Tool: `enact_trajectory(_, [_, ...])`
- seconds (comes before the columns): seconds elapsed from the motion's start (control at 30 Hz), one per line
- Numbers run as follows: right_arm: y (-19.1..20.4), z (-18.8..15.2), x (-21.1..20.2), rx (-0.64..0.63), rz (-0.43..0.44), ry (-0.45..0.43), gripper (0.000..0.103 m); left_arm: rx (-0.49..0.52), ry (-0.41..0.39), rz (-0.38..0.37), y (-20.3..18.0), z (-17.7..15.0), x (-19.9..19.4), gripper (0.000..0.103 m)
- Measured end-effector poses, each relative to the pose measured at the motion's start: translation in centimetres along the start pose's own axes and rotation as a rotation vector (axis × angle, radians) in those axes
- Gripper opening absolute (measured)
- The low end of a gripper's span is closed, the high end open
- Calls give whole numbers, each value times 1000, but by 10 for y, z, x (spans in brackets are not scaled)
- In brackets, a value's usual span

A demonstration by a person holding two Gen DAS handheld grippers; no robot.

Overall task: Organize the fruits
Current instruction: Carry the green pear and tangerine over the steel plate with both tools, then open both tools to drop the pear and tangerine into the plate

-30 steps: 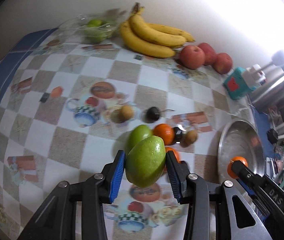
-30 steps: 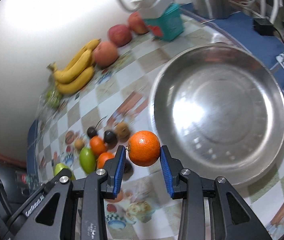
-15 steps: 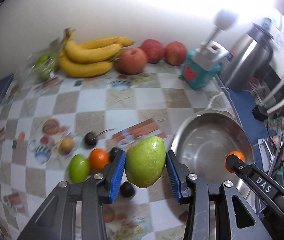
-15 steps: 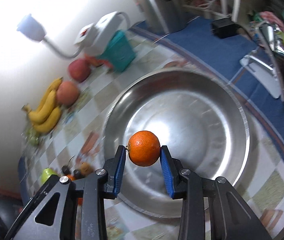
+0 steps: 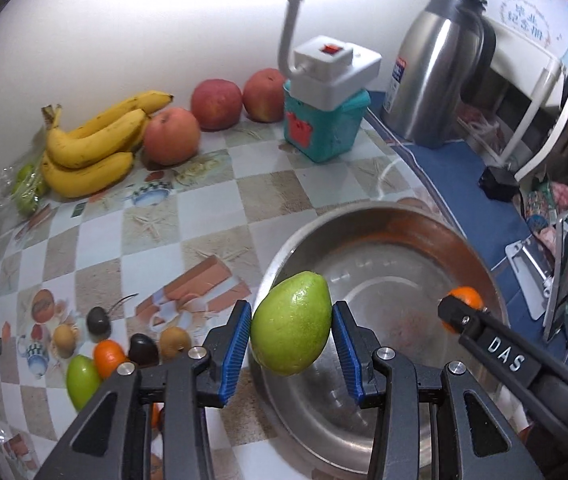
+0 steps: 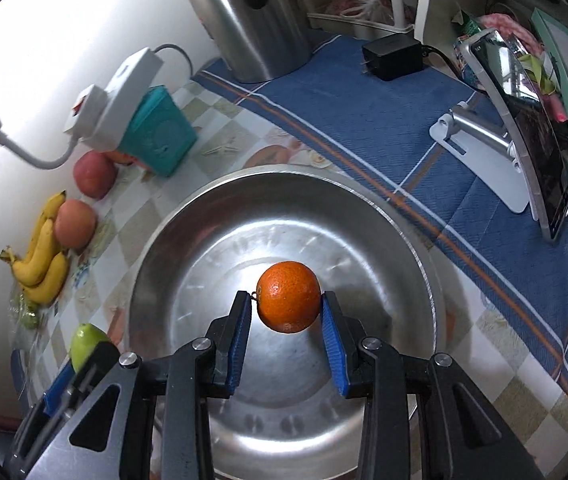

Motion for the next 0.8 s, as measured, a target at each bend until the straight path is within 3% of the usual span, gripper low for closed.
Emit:
enact_trajectory(0.43, [-12, -6, 18, 13, -15, 72, 38, 38, 54, 11, -10, -15, 22, 44])
enact_trajectory(0.8, [-7, -9, 19, -16, -26, 98, 39, 46, 31, 22, -9, -12, 15, 46])
Point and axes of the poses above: each gripper's, at about its wrist camera, not at the fingertips, and x roughly the way its jaws point, y to its left, z to its top, the point moved 6 cm from there along x, roughly the way its jaws point, and after that the axes turned 7 degrees about z, right-handed, at the moved point
